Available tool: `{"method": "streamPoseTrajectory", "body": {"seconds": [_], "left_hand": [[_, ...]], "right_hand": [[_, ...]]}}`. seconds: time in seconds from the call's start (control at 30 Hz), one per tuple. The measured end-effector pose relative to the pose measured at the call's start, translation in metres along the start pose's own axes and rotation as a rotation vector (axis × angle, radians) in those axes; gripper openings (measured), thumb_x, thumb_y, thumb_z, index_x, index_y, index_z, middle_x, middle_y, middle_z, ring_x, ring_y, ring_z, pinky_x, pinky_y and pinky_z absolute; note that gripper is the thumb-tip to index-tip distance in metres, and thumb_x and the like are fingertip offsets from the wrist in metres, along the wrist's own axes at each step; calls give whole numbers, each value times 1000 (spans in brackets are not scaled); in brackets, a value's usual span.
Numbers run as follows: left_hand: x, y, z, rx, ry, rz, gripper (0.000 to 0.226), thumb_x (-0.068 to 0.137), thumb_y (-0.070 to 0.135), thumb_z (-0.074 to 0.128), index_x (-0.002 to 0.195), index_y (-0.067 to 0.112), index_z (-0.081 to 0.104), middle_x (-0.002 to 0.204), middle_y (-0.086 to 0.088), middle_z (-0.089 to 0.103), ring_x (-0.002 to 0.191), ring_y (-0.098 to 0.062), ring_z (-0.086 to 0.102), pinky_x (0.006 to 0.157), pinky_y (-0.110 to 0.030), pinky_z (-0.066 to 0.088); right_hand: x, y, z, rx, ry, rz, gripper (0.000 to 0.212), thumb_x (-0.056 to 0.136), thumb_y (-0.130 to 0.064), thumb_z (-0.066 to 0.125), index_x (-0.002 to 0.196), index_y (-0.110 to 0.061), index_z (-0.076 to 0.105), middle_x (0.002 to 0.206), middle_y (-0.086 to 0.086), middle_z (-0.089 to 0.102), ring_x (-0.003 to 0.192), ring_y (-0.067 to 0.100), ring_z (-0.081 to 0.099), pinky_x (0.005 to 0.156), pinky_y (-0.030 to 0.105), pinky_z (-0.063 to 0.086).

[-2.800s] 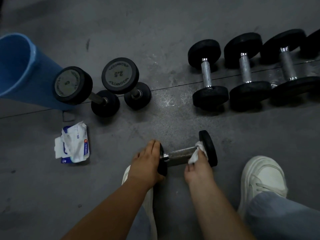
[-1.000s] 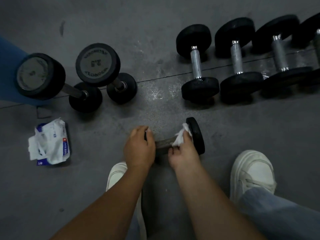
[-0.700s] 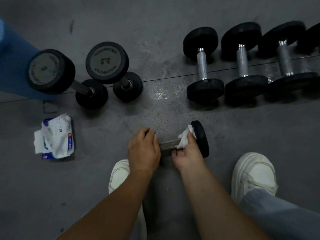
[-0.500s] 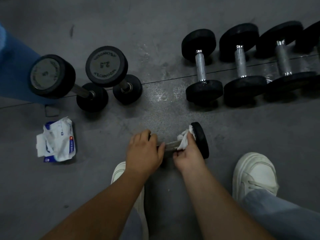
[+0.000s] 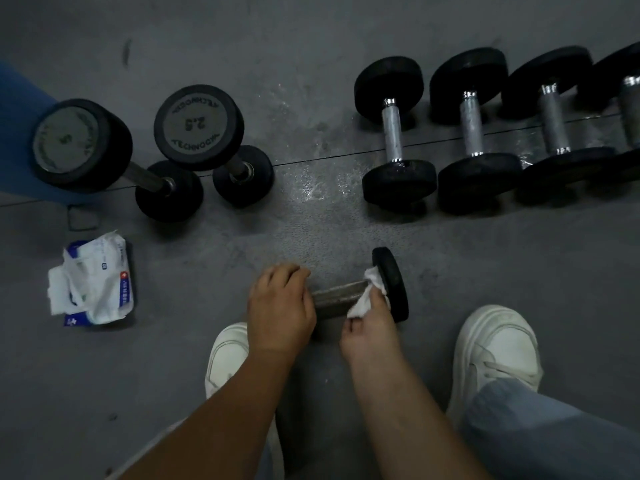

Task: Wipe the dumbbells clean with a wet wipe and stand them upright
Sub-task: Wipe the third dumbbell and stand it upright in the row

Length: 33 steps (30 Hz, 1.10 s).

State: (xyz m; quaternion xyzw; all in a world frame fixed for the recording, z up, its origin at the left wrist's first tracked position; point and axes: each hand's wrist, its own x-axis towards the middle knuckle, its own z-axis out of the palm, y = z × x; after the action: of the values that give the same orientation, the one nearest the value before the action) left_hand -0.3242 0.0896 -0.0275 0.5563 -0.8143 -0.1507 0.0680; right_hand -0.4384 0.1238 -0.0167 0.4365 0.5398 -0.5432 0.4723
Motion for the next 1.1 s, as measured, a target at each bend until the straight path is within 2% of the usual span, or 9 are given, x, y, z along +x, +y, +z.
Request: {"method": "streamPoseTrajectory", "body": {"seconds": [0.1,0.3,0.43,0.57,0.63,0.73,0.83,0.97,1.1], "left_hand": [[4,2,0,-10,-36,-25,36,83,23,44,102,12,73,102,-6,68,96,-30,59,84,-40,49],[1,2,-1,-3,-19,-21,38,81,23,43,101,13,74,103,-6,67,98,-29,59,84,-39,49],[8,2,-1,-1,-41,-30,38,79,22,44,100,13,73,101,-6,67,95,-29,59,83,-38,49],[-1,2,-3,7,-54,-19,40,79,23,42,102,14,73,103,-5,66,98,-29,58,84,-40,50],[2,3,-2,5,-63,-36,39,79,23,41,101,14,73,102,-6,66,97,-30,58,84,-41,51],[7,3,-3,-1,-68,-42,37,78,23,43,99,14,73,101,-5,67,96,-30,59,84,-41,50],[3,1,-4,16,-67,-23,36,79,23,43,96,14,73,100,-4,66,97,-28,59,84,-39,49],[7,3,-3,8,-62,-39,34,77,22,44,92,13,74,97,-5,67,95,-29,59,84,-38,49],[6,4,-5,-3,-65,-30,34,76,21,44,92,13,73,97,-5,67,94,-28,59,83,-38,49]], "right_hand": [[4,-6,12,-107,-111,-16,30,93,-40,59,117,-22,60,135,2,57,124,19,52,97,34,40],[-3,-11,4,-25,-49,41,42,95,-32,59,131,-13,53,141,9,52,131,21,48,108,30,36],[0,-12,23,-111,-203,2,50,86,-45,63,131,-28,51,150,6,42,140,25,37,115,45,30],[8,-6,-6,5,-39,-9,42,91,-23,63,131,-14,50,137,11,54,125,23,51,111,37,38],[8,-5,-3,124,-76,85,45,94,-25,61,136,-17,48,140,11,51,130,24,48,111,38,36],[2,-9,15,-48,-152,87,46,88,-40,65,128,-25,50,140,11,50,127,26,50,95,41,46],[18,-4,0,56,-101,54,48,90,-25,64,133,-18,45,134,11,54,116,24,55,100,40,45],[14,-3,7,-164,-139,-31,73,77,-47,70,140,-20,46,145,12,47,132,29,47,106,45,41],[11,-8,13,-63,-60,69,53,92,-42,59,140,-23,48,151,3,43,140,22,37,111,43,34]]}}
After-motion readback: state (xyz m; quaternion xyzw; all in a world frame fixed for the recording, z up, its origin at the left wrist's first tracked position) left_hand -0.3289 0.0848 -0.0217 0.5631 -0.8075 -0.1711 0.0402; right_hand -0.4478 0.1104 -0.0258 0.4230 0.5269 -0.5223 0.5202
